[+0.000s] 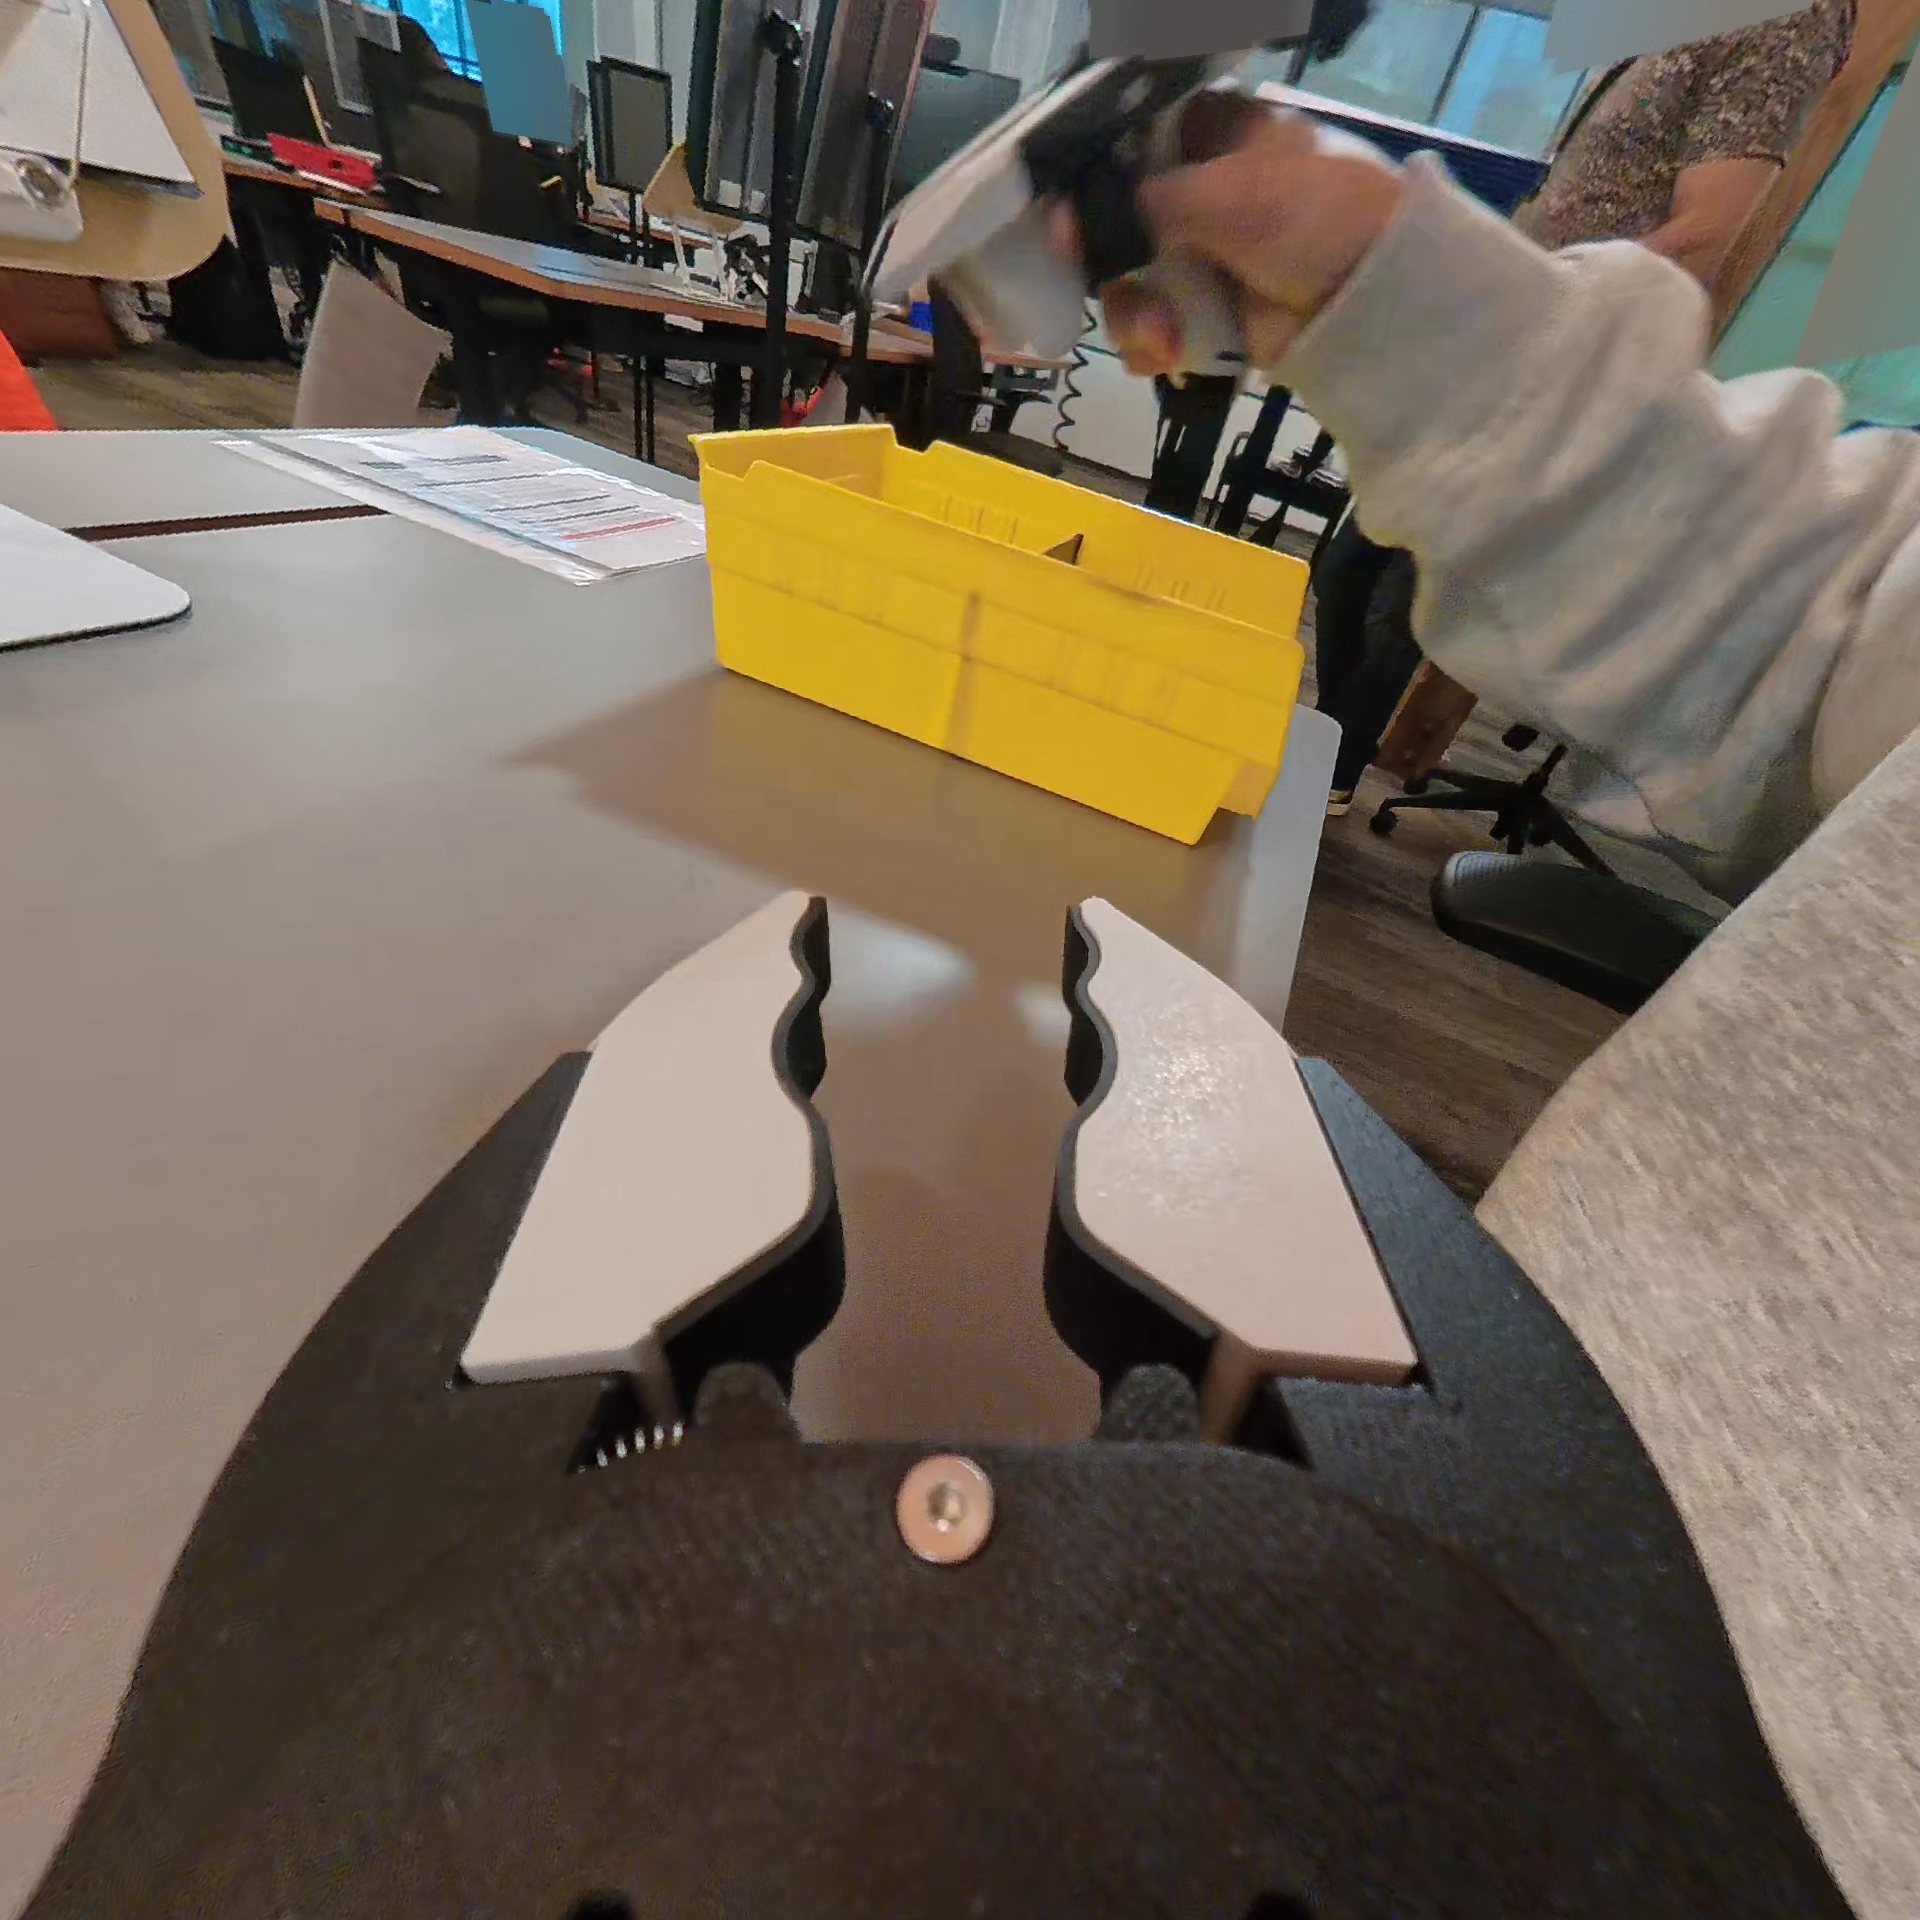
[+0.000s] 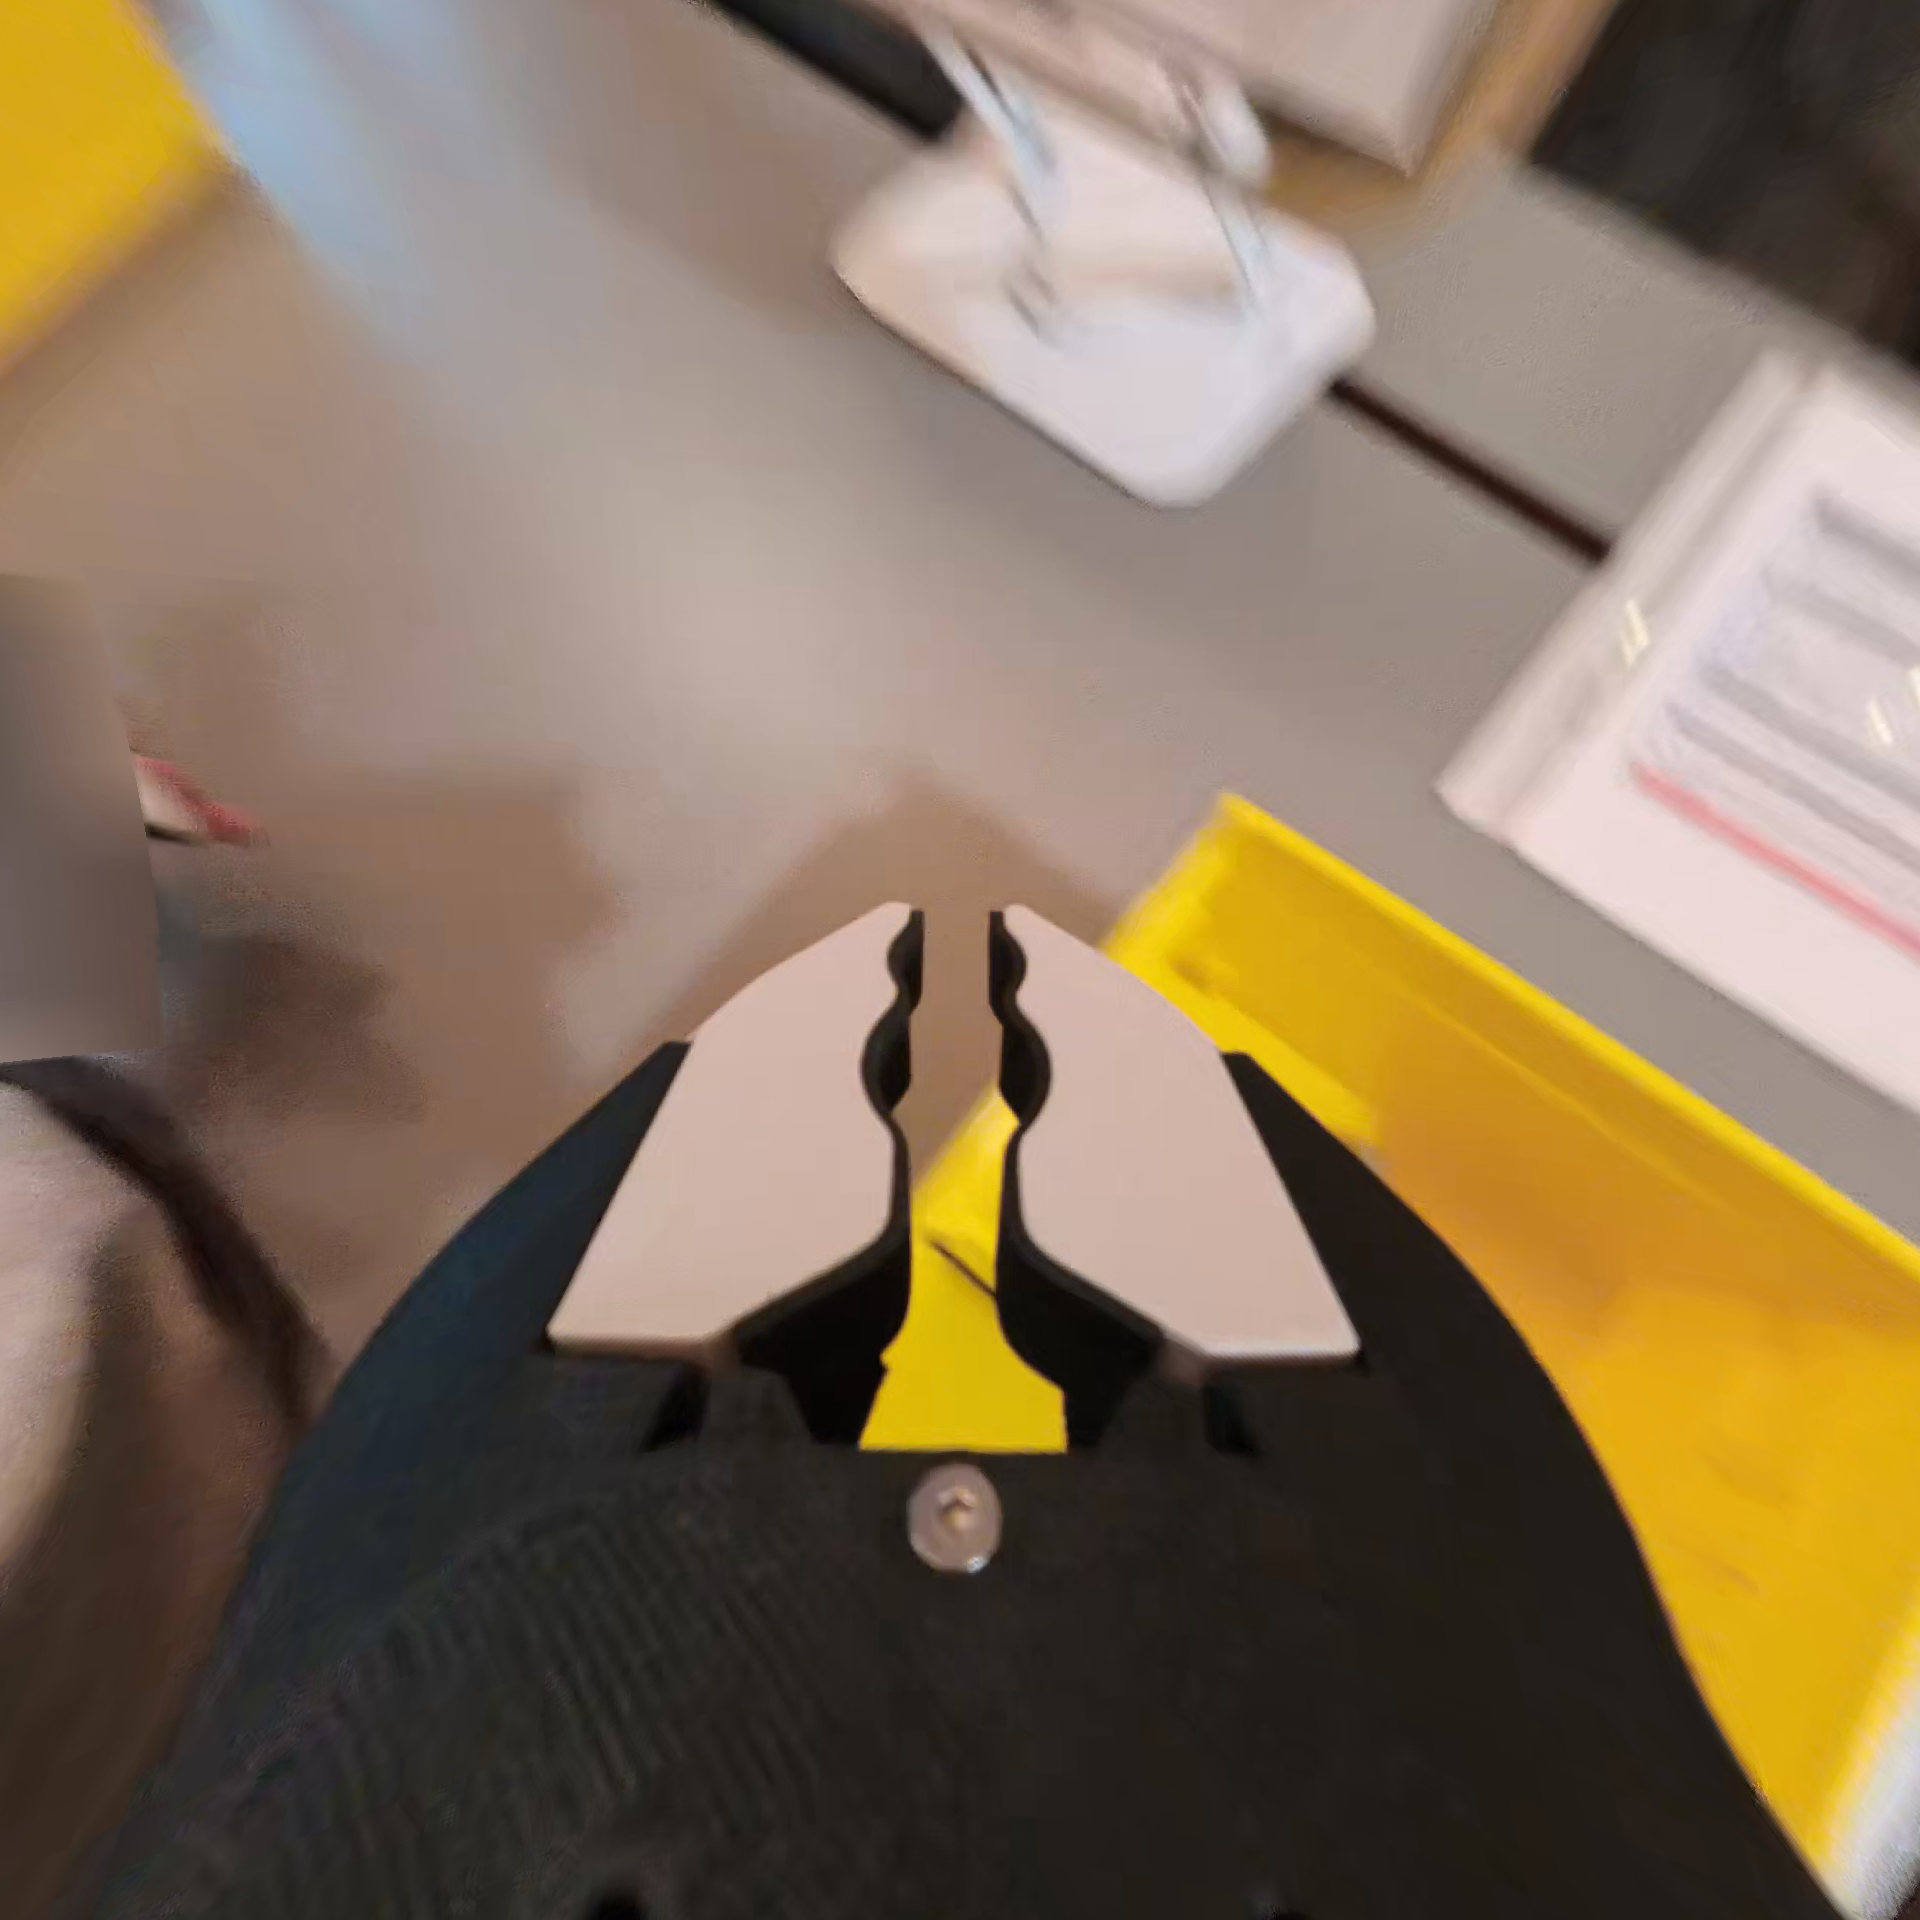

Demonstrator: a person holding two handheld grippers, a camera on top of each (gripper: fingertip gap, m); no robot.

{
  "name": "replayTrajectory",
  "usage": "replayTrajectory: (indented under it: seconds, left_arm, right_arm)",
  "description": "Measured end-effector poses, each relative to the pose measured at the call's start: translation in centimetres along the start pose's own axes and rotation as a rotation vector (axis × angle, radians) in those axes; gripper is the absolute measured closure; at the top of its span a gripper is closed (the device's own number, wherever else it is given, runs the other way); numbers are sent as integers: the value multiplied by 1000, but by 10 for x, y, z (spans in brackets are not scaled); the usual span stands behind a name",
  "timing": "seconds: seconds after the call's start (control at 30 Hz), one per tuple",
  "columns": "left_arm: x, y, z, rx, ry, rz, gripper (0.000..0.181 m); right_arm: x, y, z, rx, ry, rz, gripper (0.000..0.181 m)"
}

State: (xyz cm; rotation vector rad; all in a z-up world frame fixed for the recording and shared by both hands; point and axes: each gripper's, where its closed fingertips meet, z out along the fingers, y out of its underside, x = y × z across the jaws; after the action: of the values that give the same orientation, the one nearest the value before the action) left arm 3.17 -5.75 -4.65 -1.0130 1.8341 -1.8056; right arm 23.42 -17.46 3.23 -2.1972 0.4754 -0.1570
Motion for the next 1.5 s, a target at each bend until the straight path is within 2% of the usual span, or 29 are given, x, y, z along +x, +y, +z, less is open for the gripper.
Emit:
replayTrajectory:
  seconds: [0.03, 0.1, 0.17, 0.27, 0.33, 0.43, 0.5, 0.57, 0.63, 0.73, 0.77, 0.83, 0.9, 0.97, 1.1, 1.13, 1.17, 1.23, 1.27, 1.33, 1.43, 1.5]
  left_arm:
    - [-2, 0, 0, 1, -1, -15, 138]
    - [-6, -2, 0, 9, -6, -48, 137]
    - [-9, -7, -3, 27, -9, -88, 137]
    - [-21, -25, -15, 67, -62, -101, 137]
    - [-43, -42, -35, 65, -176, -68, 140]
    - [-90, -81, -100, 77, -407, 3, 144]
    - [-122, -108, -166, 109, -567, 16, 147]
    - [-148, -114, -230, 14, -672, -16, 148]
    - [-177, -96, -293, -193, -775, -73, 152]
    - [-220, -35, -386, -583, -922, -215, 152]
    - [-227, -10, -410, -705, -927, -304, 152]
    - [-233, 32, -439, -864, -866, -495, 149]
    - [-241, 57, -450, -926, -828, -613, 147]
    - [-252, 68, -453, -963, -828, -645, 148]
    - [-262, 81, -449, -1059, -799, -680, 152]
    - [-262, 85, -450, -1091, -788, -686, 157]
    - [-264, 85, -449, -1095, -784, -677, 170]
    - [-268, 80, -452, -1097, -806, -638, 170]
    - [-269, 73, -452, -1077, -820, -613, 171]
    - [-275, 47, -449, -952, -881, -544, 170]
    - [-275, -25, -420, -649, -947, -339, 171]
    - [-257, -78, -380, -421, -911, -176, 170]
  right_arm:
    - [-31, -14, -5, 85, -52, -38, 169]
    - [-89, -27, -7, 204, -144, -112, 167]
    - [-142, -22, 2, 265, -247, -161, 166]
    - [-206, 0, 33, 359, -386, -139, 166]
    - [-250, 23, 56, 383, -519, -102, 166]
    - [-292, 67, 86, 218, -627, -109, 165]
    - [-298, 73, 90, 211, -621, -156, 166]
    - [-296, 69, 89, 230, -594, -202, 166]
    - [-292, 64, 90, 246, -579, -205, 166]
    - [-290, 61, 92, 256, -612, -138, 166]
    - [-290, 60, 92, 258, -626, -113, 166]
    - [-290, 60, 92, 260, -641, -78, 166]
    - [-289, 59, 91, 264, -635, -76, 165]
    - [-287, 59, 91, 264, -611, -100, 165]
    - [-285, 59, 89, 265, -573, -149, 165]
    - [-284, 59, 88, 265, -568, -157, 165]
    - [-284, 60, 87, 265, -561, -166, 165]
    - [-281, 60, 86, 267, -547, -183, 165]
    - [-280, 60, 86, 266, -541, -189, 165]
    - [-277, 59, 86, 267, -539, -191, 165]
    - [-275, 52, 88, 277, -560, -167, 166]
    - [-274, 43, 91, 300, -583, -136, 166]
